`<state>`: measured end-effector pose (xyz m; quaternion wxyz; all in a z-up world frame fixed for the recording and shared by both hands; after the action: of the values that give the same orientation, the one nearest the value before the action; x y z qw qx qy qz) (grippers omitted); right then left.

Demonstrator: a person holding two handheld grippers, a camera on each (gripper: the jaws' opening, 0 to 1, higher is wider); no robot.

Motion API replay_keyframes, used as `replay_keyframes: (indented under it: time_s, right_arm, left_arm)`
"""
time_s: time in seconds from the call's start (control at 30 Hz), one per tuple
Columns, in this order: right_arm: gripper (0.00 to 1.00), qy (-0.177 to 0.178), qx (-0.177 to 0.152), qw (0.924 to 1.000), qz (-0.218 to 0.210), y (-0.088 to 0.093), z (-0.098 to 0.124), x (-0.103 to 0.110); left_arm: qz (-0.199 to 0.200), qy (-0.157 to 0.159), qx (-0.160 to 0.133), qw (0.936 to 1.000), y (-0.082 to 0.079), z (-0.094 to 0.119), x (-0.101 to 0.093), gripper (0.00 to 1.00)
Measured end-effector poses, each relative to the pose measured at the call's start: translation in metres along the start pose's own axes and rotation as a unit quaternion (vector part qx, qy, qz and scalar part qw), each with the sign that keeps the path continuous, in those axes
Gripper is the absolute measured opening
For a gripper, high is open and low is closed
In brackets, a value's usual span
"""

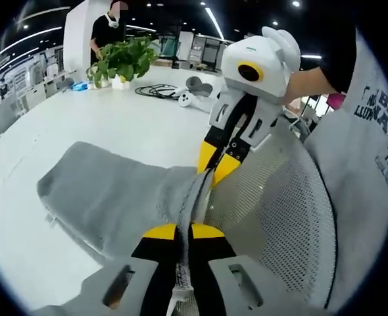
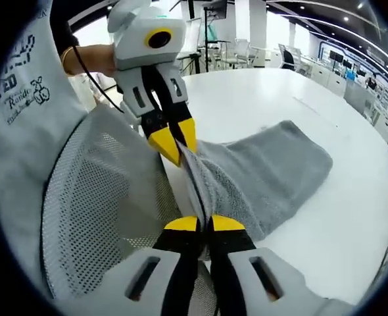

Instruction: Fold the towel on the table until its edges align and the towel forms a compact rectangular stack.

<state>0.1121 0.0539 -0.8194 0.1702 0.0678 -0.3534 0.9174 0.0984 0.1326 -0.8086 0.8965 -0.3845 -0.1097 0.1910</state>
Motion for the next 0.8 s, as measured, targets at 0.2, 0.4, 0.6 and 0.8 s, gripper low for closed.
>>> replay_keyframes:
  time_s: [0.2,0.4,0.6,0.8]
  right_arm:
    - [0.02,-0.014,-0.006,0.9998,-0.009,-0.014,0.014,0.001]
    - [0.02,-0.020,-0.016,0.9995,-0.018,-0.034,0.026,0.001]
    - [0.02,-0.017,-0.031,0.9993,-0.014,-0.057,0.036,-0.006]
    - [0.02,-0.012,-0.053,0.9980,-0.032,-0.076,0.041,-0.022]
  left_arm:
    - [-0.008,-0.006,-0.013,0.9999,-0.015,0.015,0.004,0.05]
    - [-0.007,-0.013,-0.020,0.9997,-0.026,0.025,0.018,0.05]
    - [-0.015,-0.025,-0.027,0.9992,-0.038,0.035,0.038,0.05]
    - [-0.017,-0.035,-0.037,0.9985,-0.047,0.037,0.061,0.05]
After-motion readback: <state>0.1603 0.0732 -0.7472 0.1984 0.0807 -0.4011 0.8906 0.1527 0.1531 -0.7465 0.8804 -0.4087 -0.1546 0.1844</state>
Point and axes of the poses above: the point that each gripper's makers call its tool centre point, and the gripper's own axes: z roughly backward along the fingers, x roughly to its left, y roughly out of its underside, the point moved 2 cm from there along z, roughly backward along the fingers, and after that the axes turned 15 degrees about -z, right-handed, at the moved point
